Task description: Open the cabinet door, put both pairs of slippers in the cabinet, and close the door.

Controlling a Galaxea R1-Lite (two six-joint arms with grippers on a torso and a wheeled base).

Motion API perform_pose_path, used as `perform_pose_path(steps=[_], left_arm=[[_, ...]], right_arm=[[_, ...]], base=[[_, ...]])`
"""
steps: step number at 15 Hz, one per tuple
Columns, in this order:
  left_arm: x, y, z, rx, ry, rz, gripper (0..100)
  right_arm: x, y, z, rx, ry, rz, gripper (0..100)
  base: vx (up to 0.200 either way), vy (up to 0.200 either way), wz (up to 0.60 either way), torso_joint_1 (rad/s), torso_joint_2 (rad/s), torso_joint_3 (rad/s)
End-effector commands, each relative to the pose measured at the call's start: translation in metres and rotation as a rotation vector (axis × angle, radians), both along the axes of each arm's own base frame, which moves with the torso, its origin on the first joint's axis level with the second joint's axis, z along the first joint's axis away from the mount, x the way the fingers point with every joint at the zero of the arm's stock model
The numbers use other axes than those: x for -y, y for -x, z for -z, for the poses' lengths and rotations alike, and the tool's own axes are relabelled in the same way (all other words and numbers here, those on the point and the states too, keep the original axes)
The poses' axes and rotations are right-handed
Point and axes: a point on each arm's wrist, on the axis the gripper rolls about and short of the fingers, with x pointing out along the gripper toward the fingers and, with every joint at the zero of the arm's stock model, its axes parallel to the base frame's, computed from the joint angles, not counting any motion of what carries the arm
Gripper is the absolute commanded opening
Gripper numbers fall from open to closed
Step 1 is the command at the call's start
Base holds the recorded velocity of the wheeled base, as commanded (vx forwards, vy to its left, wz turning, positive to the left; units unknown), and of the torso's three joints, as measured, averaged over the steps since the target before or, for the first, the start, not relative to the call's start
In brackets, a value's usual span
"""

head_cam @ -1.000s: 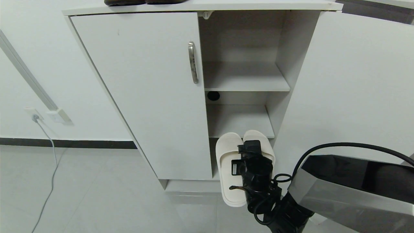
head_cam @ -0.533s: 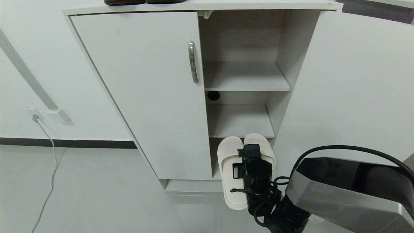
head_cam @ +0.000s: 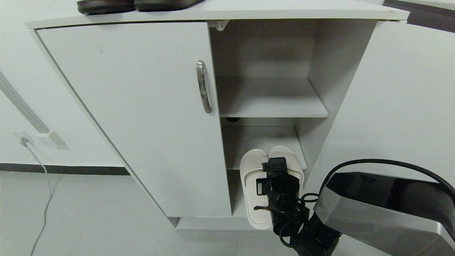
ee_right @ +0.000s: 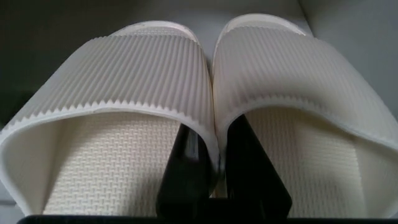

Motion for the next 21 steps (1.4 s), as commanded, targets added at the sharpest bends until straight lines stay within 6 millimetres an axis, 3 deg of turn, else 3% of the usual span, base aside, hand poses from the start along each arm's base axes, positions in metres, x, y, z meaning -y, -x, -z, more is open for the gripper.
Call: perform_pose_path(steps=[1, 4, 7, 11, 16, 21], left_arm=[[0.000, 0.000, 0.000, -0.001, 0.000, 0.000, 0], [0.000, 0.000, 0.000, -0.002, 0.000, 0.000, 0], [0.000, 0.000, 0.000, -0.001, 0.000, 0.000, 0], [0.000, 0.000, 0.000, -0.001, 0.000, 0.000, 0], [0.000, 0.000, 0.000, -0.001, 0.000, 0.000, 0], [0.000, 0.000, 0.000, -0.001, 0.000, 0.000, 0]], right_arm=[[0.001, -0.001, -0.001, -0.002, 0.003, 0.002, 0], [0.000, -0.014, -0.007, 0.009, -0.007, 0.013, 0], [-0.003, -0.043, -0.019, 0.018, -0.021, 0.048, 0], [-0.009, -0.077, -0.020, 0.004, -0.012, 0.074, 0], [0.000, -0.117, -0.031, 0.014, -0.021, 0.076, 0], [-0.002, -0.129, -0.030, 0.010, -0.018, 0.085, 0]], base=[[0.200, 0.000, 0.00, 0.002, 0.00, 0.002], [0.000, 0.000, 0.00, 0.000, 0.00, 0.000], [0.000, 0.000, 0.00, 0.000, 0.00, 0.000], [0.000, 0.000, 0.00, 0.000, 0.00, 0.000], [0.000, 0.000, 0.00, 0.000, 0.00, 0.000], [0.000, 0.000, 0.00, 0.000, 0.00, 0.000]])
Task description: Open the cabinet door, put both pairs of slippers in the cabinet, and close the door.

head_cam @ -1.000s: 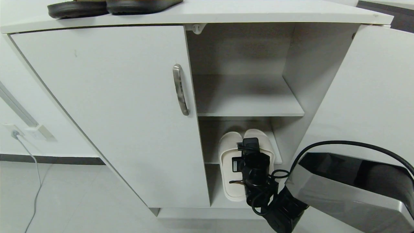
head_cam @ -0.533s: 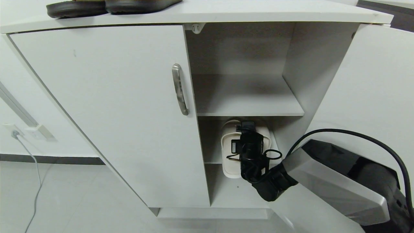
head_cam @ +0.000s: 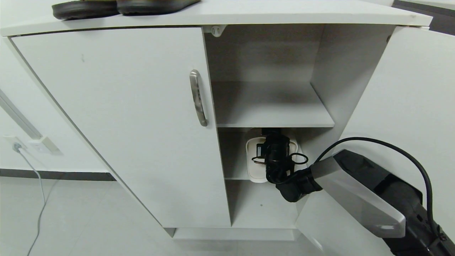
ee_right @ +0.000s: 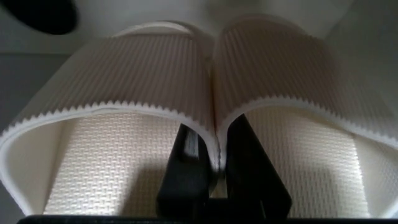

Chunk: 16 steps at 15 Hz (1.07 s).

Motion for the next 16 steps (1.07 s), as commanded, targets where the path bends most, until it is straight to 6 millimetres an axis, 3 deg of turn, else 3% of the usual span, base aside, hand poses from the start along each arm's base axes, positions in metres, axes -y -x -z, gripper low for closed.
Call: perform_pose_path(steps=[1, 5, 6, 10, 12, 16], left_arm=[[0.000, 0.000, 0.000, -0.001, 0.000, 0.000, 0], [0.000, 0.000, 0.000, -0.003, 0.000, 0.000, 0], [0.000, 0.000, 0.000, -0.001, 0.000, 0.000, 0], [0.000, 0.000, 0.000, -0.001, 0.000, 0.001, 0], [0.000, 0.000, 0.000, -0.001, 0.000, 0.000, 0], [0.000, 0.000, 0.000, -0.001, 0.000, 0.000, 0]], right_arm=[[-0.003, -0.001, 0.006, -0.007, 0.005, -0.006, 0], [-0.003, -0.001, 0.011, -0.015, 0.011, -0.010, 0], [-0.003, -0.001, 0.011, -0.015, 0.011, -0.010, 100], [-0.004, 0.007, 0.009, -0.012, 0.009, -0.019, 100], [-0.003, 0.023, 0.006, -0.019, 0.014, -0.036, 100], [0.000, 0.076, -0.010, -0.021, 0.016, -0.096, 100]], base=[[0.000, 0.000, 0.00, 0.000, 0.00, 0.000], [0.000, 0.000, 0.00, 0.000, 0.00, 0.000], [0.000, 0.000, 0.00, 0.000, 0.00, 0.000], [0.000, 0.000, 0.00, 0.000, 0.00, 0.000], [0.000, 0.000, 0.00, 0.000, 0.00, 0.000], [0.000, 0.000, 0.00, 0.000, 0.00, 0.000]])
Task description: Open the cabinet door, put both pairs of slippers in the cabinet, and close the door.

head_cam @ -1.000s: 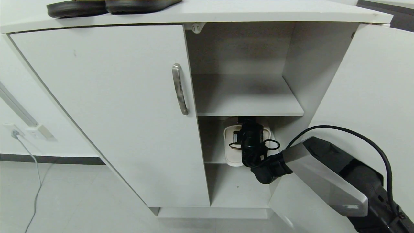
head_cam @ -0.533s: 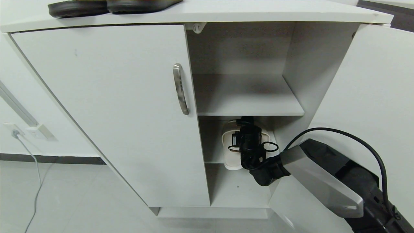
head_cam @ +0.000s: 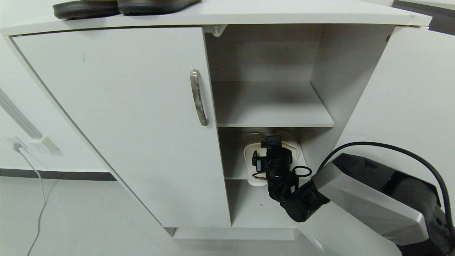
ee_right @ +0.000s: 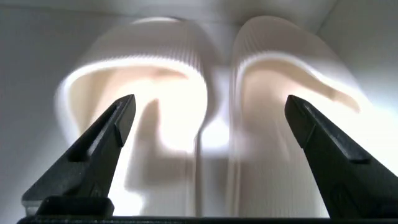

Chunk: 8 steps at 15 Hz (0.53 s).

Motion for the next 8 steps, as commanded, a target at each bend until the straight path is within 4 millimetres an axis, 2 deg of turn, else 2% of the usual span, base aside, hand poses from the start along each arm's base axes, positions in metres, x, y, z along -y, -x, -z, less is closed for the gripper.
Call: perform_pose_path(steps=[1, 5, 8], left_arm=[[0.000, 0.000, 0.000, -0.001, 0.000, 0.000, 0], [0.000, 0.000, 0.000, -0.001, 0.000, 0.000, 0], [0.000, 0.000, 0.000, -0.003, 0.000, 0.001, 0]], right_arm=[[0.004, 0.052, -0.030, 0.011, -0.010, -0.065, 100], [0.025, 0.119, -0.029, -0.026, 0.025, -0.142, 100], [0.035, 0.149, -0.031, -0.032, 0.032, -0.186, 100]], base=[[0.000, 0.000, 0.00, 0.000, 0.00, 0.000], [0.000, 0.000, 0.00, 0.000, 0.00, 0.000], [0.000, 0.000, 0.00, 0.000, 0.00, 0.000]])
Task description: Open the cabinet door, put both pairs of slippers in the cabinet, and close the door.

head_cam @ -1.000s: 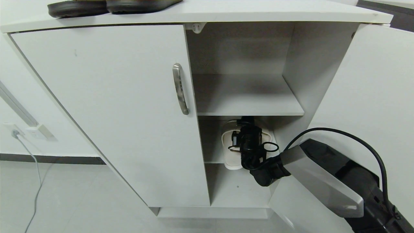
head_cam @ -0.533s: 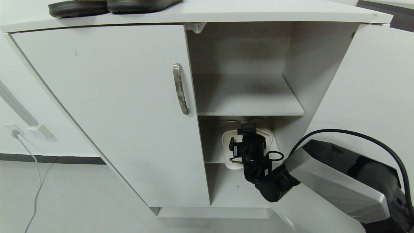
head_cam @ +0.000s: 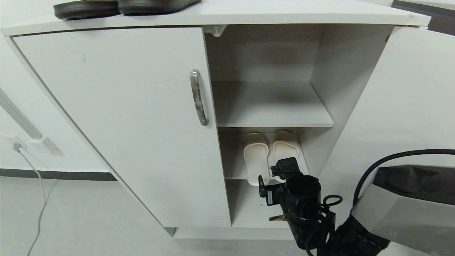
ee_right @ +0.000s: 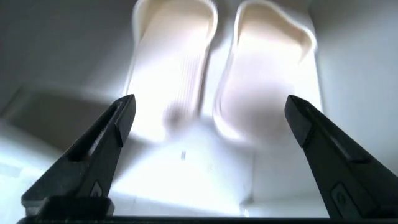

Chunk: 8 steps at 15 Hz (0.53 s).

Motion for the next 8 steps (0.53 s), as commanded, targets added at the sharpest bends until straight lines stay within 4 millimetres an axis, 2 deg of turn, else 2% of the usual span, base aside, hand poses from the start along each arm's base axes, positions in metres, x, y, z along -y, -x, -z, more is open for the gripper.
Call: perform_pose_path(steps=[1, 7, 8], left_arm=[[0.0000, -0.0002, 0.0000, -0.002, 0.000, 0.001, 0], [0.0000, -0.0002, 0.0000, -0.002, 0.000, 0.001, 0], [0.0000, -0.0002, 0.0000, -0.002, 0.000, 0.001, 0]], right_arm=[[0.0054, 0.0238, -0.0190, 0.027, -0.032, -0.041, 100], [0.0057, 0.0281, -0.0257, 0.039, -0.042, -0.050, 100], [0.0059, 0.0290, -0.0270, 0.041, -0.043, -0.052, 100]], base=[[-0.200, 0.000, 0.00, 0.007, -0.01, 0.002], [-0.200, 0.000, 0.00, 0.002, 0.00, 0.001], [0.000, 0.000, 0.00, 0.000, 0.00, 0.000]])
